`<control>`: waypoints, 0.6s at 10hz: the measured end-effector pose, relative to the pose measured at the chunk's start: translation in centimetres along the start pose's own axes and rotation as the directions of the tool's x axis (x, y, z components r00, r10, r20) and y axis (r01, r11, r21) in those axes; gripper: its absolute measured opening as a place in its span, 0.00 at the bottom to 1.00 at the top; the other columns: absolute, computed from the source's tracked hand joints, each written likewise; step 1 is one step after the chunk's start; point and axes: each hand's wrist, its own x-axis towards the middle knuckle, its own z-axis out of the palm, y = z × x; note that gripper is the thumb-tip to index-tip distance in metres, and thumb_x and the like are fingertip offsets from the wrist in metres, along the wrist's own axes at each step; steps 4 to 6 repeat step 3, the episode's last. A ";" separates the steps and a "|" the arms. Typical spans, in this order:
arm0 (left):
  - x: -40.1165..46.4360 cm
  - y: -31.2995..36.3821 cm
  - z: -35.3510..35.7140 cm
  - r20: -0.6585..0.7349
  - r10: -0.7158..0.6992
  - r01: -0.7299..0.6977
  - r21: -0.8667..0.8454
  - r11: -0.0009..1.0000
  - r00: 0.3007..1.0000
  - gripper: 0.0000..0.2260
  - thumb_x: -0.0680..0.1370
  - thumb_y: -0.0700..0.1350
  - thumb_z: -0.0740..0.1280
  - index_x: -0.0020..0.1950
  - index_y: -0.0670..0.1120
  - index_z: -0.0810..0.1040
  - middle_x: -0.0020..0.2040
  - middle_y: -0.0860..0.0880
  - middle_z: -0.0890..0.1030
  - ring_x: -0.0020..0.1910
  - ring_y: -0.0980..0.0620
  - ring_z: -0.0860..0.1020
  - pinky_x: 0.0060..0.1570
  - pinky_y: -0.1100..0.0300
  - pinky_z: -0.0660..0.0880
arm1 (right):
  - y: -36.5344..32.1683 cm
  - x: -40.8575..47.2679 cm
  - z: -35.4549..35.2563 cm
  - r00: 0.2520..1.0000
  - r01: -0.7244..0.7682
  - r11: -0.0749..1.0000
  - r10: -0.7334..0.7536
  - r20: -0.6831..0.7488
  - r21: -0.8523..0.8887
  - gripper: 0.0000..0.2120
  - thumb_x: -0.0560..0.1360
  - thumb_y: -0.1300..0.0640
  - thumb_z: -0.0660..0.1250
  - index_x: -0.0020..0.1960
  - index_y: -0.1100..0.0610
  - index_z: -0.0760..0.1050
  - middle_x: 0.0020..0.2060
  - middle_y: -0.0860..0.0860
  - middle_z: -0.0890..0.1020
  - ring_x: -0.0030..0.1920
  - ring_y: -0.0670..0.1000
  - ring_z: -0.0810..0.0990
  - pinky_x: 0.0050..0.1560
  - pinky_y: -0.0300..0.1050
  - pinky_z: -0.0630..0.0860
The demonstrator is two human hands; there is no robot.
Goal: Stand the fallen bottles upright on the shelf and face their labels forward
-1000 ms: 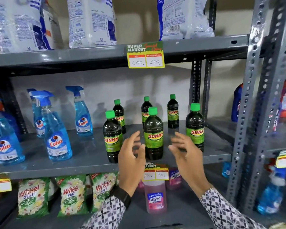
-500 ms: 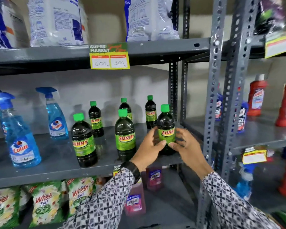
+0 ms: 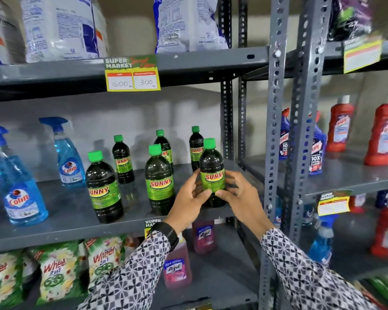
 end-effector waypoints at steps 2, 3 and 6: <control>-0.2 -0.1 -0.2 0.029 0.023 -0.025 0.057 0.998 0.999 0.30 0.82 0.38 0.65 0.82 0.51 0.59 0.70 0.53 0.75 0.59 0.76 0.75 0.66 0.70 0.73 | -0.4 -0.3 0.1 1.000 -0.015 0.999 0.016 0.013 -0.047 0.29 0.74 0.61 0.79 0.73 0.52 0.74 0.62 0.47 0.84 0.59 0.46 0.85 0.65 0.52 0.81; -1.9 1.4 -0.6 -0.023 0.051 -0.049 0.070 0.996 0.998 0.31 0.82 0.43 0.65 0.82 0.53 0.56 0.77 0.47 0.72 0.69 0.63 0.74 0.72 0.62 0.70 | -1.4 -0.9 0.1 1.000 -0.005 0.997 0.003 -0.020 -0.077 0.34 0.76 0.55 0.78 0.78 0.52 0.69 0.70 0.48 0.80 0.69 0.47 0.79 0.72 0.54 0.76; -1.9 1.4 -0.6 -0.023 0.051 -0.049 0.070 0.996 0.998 0.31 0.82 0.43 0.65 0.82 0.53 0.56 0.77 0.47 0.72 0.69 0.63 0.74 0.72 0.62 0.70 | -1.4 -0.9 0.1 1.000 -0.005 0.997 0.003 -0.020 -0.077 0.34 0.76 0.55 0.78 0.78 0.52 0.69 0.70 0.48 0.80 0.69 0.47 0.79 0.72 0.54 0.76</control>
